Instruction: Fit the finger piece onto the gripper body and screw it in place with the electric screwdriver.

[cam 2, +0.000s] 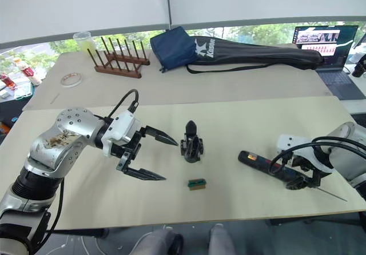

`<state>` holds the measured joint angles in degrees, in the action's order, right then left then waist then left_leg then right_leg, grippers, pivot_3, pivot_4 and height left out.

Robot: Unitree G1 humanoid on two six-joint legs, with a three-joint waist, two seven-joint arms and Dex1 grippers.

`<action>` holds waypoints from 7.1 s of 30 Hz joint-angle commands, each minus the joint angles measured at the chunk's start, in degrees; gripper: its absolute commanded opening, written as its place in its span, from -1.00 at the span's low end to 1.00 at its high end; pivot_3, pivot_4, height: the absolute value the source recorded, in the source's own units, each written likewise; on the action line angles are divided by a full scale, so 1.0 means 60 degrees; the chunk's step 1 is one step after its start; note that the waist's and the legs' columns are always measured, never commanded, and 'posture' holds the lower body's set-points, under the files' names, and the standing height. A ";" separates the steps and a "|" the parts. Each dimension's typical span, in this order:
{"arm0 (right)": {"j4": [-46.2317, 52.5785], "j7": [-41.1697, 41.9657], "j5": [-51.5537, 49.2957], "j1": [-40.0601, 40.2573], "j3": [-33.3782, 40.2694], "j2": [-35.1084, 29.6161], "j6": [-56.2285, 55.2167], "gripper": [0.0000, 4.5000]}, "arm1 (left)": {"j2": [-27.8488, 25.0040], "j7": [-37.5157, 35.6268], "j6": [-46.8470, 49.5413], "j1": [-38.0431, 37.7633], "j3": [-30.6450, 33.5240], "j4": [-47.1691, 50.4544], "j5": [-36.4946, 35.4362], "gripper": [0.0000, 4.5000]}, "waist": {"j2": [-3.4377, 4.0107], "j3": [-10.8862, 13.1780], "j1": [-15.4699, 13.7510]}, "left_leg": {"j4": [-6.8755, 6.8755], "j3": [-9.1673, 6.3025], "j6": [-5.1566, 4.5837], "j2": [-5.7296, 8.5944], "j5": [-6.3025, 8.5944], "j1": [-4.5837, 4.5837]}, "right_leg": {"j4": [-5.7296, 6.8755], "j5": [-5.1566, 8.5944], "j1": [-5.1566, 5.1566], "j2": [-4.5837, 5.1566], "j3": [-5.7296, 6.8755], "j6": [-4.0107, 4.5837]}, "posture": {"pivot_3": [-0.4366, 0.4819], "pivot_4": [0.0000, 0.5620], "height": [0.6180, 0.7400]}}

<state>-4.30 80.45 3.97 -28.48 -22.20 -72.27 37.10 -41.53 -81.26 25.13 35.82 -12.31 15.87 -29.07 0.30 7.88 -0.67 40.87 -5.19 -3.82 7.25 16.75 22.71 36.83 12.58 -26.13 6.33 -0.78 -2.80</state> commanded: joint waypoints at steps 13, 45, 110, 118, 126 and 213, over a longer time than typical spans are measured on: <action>-0.0486 0.0068 0.0000 0.0354 0.1347 0.0058 -0.2456 -0.12 | 0.0183 0.0077 -0.0652 -0.0290 -0.0182 -0.0205 0.0417 1.00 | -0.0023 -0.0003 -0.0022 | -0.0006 0.0006 0.0000 0.0000 0.0001 -0.0022 | 0.0003 0.0000 0.0011 -0.0005 -0.0003 0.0000 | -0.05 -0.47 1.00; 1.0497 -0.8690 -0.7652 0.3909 0.6429 0.8823 0.1026 -0.13 | 0.0690 -0.0146 -0.1175 -0.0814 -0.0265 -0.1672 0.0847 1.00 | -0.0028 0.0001 0.0009 | -0.0022 0.0075 -0.0027 0.0006 0.0014 -0.0068 | 0.0042 -0.0002 0.0007 -0.0038 -0.0030 -0.0003 | -0.05 -0.47 1.00; 0.8751 -0.8472 -0.6017 0.5750 0.3720 0.8544 -0.2608 -0.13 | 0.1556 -0.0467 -0.3107 -0.1404 -0.0891 -0.3256 0.2199 1.00 | -0.0028 0.0001 0.0026 | -0.0031 0.0090 -0.0028 0.0000 0.0015 -0.0088 | 0.0040 -0.0001 0.0012 -0.0051 -0.0031 -0.0002 | -0.05 -0.47 1.00; 0.8633 -0.8489 -0.5745 0.5769 0.3454 0.8634 -0.2860 -0.13 | 0.1552 -0.0496 -0.3305 -0.1474 -0.0935 -0.3364 0.2206 1.00 | -0.0028 0.0001 0.0026 | -0.0031 0.0091 -0.0028 0.0000 0.0015 -0.0088 | 0.0040 -0.0001 0.0012 -0.0050 -0.0031 -0.0002 | -0.05 -0.47 1.00; 0.8650 -0.8315 -0.5535 0.5776 0.3365 0.8488 -0.3111 -0.13 | 0.1527 -0.0519 -0.3362 -0.1418 -0.0939 -0.3426 0.2210 1.00 | -0.0028 0.0001 0.0026 | -0.0030 0.0091 -0.0028 0.0000 0.0015 -0.0089 | 0.0040 -0.0001 0.0012 -0.0051 -0.0030 -0.0003 | -0.05 -0.47 1.00; 0.8634 -0.8264 -0.5775 0.5586 0.3721 0.8216 -0.2824 -0.13 | 0.1531 -0.0274 -0.3203 -0.1267 -0.0879 -0.3341 0.2118 1.00 | -0.0028 0.0001 0.0020 | -0.0030 0.0091 -0.0028 0.0000 0.0015 -0.0088 | 0.0040 -0.0001 0.0013 -0.0051 -0.0030 -0.0002 | -0.05 -0.47 1.00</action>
<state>42.80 31.48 -28.37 6.26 -1.41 -22.99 20.61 -31.97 -82.72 6.19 27.37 -18.84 -5.69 -15.77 0.13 7.89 -0.55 40.69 -4.65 -3.99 7.25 16.85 22.18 37.07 12.57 -26.05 6.03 -0.97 -2.81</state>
